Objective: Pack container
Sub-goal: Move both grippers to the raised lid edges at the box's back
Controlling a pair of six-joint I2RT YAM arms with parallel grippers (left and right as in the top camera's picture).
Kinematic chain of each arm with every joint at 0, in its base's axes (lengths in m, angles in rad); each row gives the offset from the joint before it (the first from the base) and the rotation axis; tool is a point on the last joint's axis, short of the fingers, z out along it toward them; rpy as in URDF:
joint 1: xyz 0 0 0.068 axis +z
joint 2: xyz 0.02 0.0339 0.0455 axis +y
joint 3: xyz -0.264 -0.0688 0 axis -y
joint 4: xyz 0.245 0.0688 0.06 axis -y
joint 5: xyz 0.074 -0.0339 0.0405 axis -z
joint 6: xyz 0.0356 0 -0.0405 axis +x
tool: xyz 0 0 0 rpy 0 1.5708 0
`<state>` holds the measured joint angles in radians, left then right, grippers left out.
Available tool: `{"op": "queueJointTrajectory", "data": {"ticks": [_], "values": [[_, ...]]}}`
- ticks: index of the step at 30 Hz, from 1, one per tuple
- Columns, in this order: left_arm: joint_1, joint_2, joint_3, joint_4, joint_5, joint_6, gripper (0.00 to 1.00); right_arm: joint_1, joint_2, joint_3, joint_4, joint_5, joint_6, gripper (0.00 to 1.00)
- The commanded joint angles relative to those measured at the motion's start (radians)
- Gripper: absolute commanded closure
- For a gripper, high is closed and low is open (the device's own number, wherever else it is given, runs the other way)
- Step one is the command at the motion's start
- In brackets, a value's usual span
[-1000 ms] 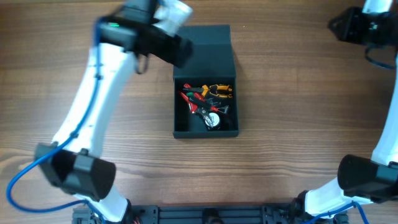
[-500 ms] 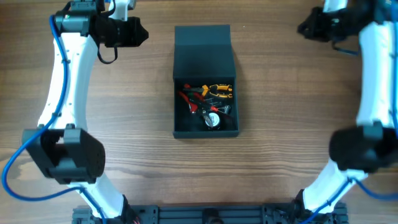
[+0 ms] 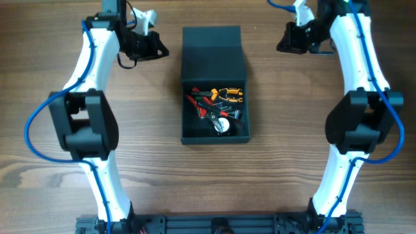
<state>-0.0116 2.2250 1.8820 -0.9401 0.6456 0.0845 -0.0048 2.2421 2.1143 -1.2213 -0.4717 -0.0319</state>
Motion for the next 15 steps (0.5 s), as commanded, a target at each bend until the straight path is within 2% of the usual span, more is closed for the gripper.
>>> {"op": "queueJointTrajectory", "data": {"ticks": [1,15], "values": [[0.005,0.067,-0.004,0.014,0.097,0.019,0.93,0.021,0.047,0.004,0.018,-0.027,-0.016,0.94],[0.005,0.155,-0.004,0.055,0.106,0.015,0.94,0.045,0.158,0.004,0.042,-0.069,-0.016,0.94]]}}
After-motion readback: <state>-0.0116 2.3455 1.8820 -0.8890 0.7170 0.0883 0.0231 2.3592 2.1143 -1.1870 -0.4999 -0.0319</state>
